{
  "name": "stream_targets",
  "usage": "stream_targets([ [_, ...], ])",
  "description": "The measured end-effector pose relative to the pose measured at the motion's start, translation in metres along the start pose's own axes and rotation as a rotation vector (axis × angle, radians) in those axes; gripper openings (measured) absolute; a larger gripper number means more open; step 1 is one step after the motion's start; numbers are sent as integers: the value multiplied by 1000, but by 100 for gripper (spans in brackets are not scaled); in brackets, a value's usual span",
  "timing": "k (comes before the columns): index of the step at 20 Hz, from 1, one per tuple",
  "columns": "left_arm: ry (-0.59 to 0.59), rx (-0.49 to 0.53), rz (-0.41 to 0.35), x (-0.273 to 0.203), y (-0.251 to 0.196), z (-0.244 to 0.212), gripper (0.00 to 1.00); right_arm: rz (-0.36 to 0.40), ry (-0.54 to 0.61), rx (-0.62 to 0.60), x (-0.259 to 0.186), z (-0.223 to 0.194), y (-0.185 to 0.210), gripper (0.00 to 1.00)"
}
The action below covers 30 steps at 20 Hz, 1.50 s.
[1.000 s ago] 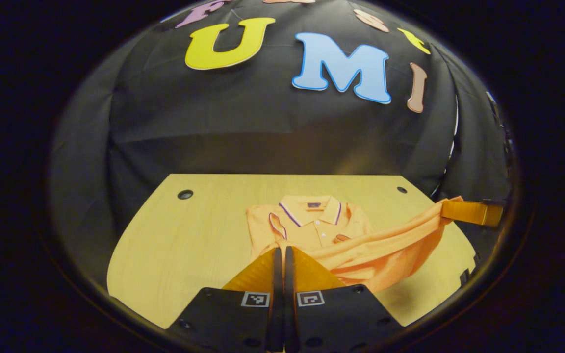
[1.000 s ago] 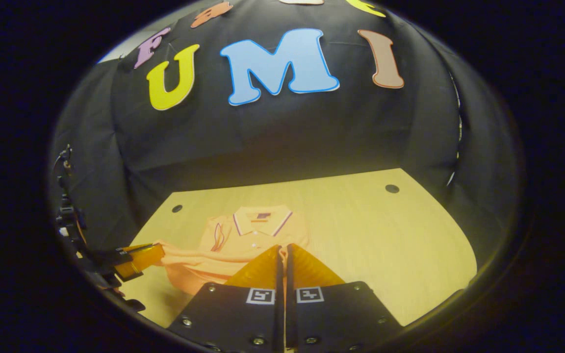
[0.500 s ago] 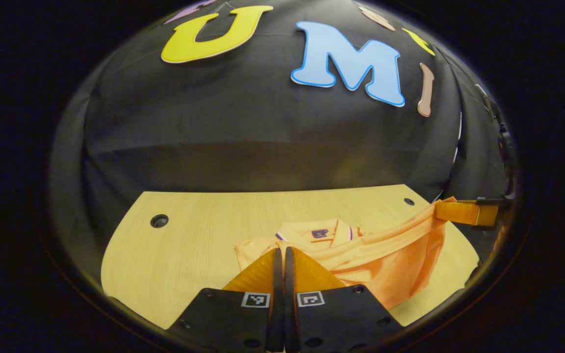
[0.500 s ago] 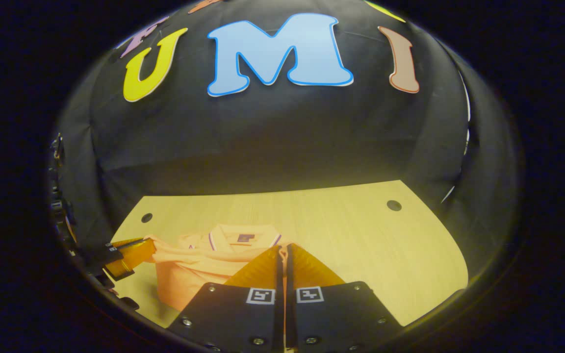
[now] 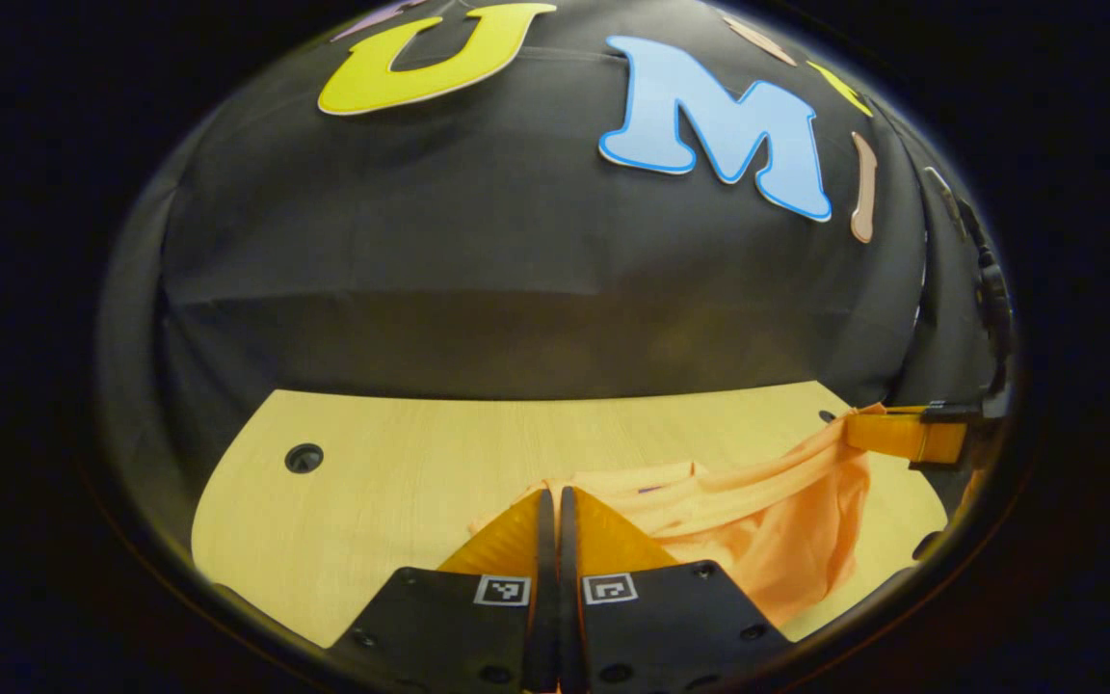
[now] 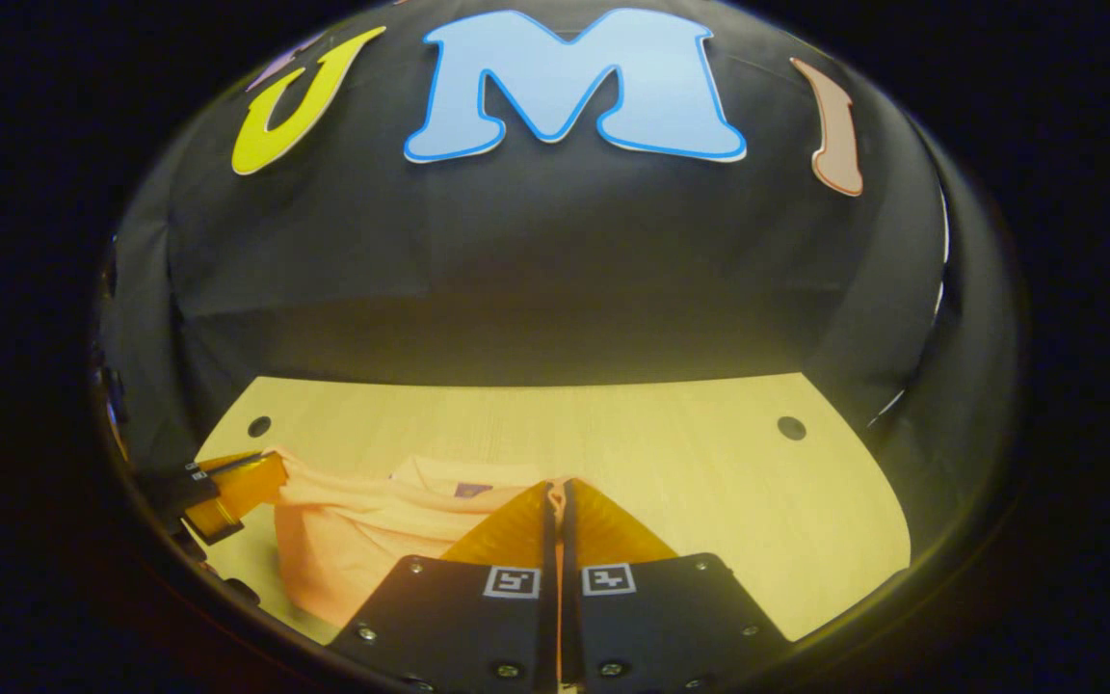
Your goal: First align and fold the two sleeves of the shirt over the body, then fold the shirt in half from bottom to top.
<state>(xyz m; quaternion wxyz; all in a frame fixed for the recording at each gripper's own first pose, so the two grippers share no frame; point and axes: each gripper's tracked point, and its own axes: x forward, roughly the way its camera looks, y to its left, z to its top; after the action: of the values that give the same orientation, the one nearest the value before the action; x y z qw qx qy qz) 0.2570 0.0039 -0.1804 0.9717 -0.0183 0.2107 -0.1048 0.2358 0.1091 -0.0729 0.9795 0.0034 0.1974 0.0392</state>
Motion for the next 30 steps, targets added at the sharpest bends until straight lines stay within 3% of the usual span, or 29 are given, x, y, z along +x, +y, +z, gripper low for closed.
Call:
stream_targets([
  [10,-83,52,31,31,5,12,6,-48,-4,-24,43,1,-7,1],
  [18,-11,46,62,52,15,-17,7,-65,79,-87,61,-24,-4,6],
  [24,31,45,38,52,14,-28,12,-80,125,-117,59,-37,-7,8],
  [28,35,53,27,49,12,-29,18,-95,123,-131,50,-36,-7,30],
  [29,33,50,23,46,11,-27,27,-95,118,-133,47,-35,-6,39],
  [30,26,54,34,44,13,-25,33,-97,114,-136,44,-35,-6,41],
])
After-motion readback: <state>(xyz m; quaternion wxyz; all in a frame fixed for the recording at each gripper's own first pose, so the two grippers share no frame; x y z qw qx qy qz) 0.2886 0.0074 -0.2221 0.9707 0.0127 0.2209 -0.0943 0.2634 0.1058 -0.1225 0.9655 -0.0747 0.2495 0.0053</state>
